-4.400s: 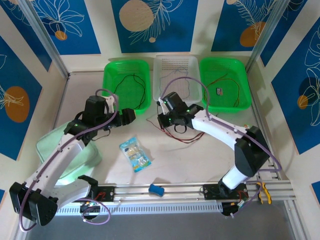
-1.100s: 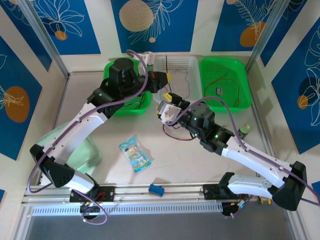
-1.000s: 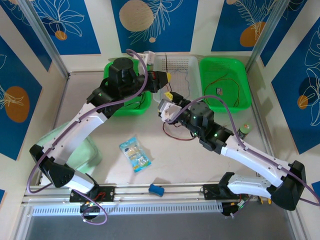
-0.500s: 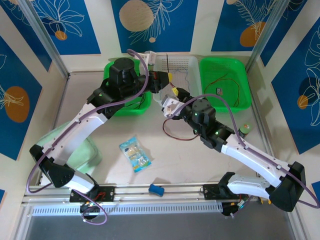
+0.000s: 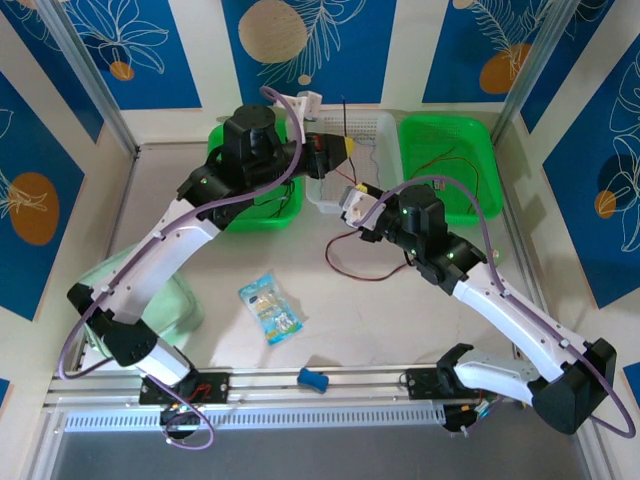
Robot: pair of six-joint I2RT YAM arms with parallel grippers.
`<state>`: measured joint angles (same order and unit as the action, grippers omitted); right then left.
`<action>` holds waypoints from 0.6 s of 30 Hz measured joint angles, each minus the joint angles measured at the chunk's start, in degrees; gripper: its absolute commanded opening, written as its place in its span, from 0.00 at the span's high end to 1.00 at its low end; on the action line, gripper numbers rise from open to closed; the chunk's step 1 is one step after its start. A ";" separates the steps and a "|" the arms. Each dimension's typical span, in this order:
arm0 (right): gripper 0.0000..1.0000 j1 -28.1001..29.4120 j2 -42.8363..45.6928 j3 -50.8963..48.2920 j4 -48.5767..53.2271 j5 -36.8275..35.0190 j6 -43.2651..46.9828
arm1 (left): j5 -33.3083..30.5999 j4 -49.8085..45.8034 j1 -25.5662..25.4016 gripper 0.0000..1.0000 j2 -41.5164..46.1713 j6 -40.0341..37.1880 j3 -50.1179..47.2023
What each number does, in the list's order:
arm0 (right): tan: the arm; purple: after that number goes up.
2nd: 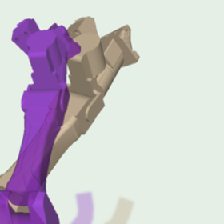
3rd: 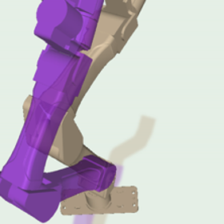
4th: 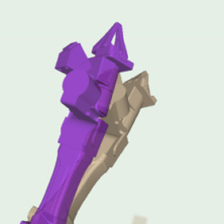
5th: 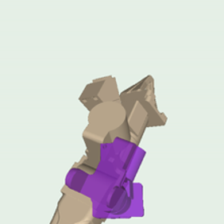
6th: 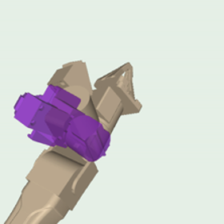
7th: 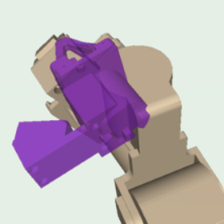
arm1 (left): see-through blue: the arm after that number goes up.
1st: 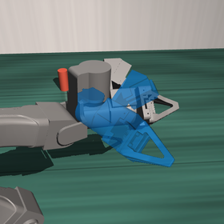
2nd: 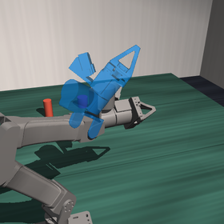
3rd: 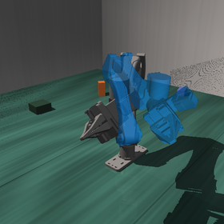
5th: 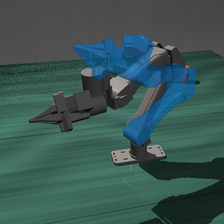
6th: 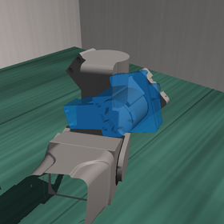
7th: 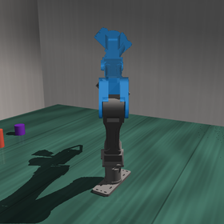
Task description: Untangle the cables
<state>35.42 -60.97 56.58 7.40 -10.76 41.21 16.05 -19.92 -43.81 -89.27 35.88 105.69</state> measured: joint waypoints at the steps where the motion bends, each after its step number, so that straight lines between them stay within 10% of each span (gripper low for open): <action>1: 0.61 -0.42 0.31 0.00 0.24 1.49 -0.61 | -0.02 -0.22 -0.15 1.00 -0.20 0.00 0.22; 18: 0.55 6.67 7.96 -0.50 -7.19 2.32 4.20 | -3.19 -0.68 -2.25 1.00 -0.61 -0.44 2.54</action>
<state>42.09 -53.01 56.07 0.21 -8.45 45.41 12.86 -20.60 -46.06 -89.89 35.44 108.22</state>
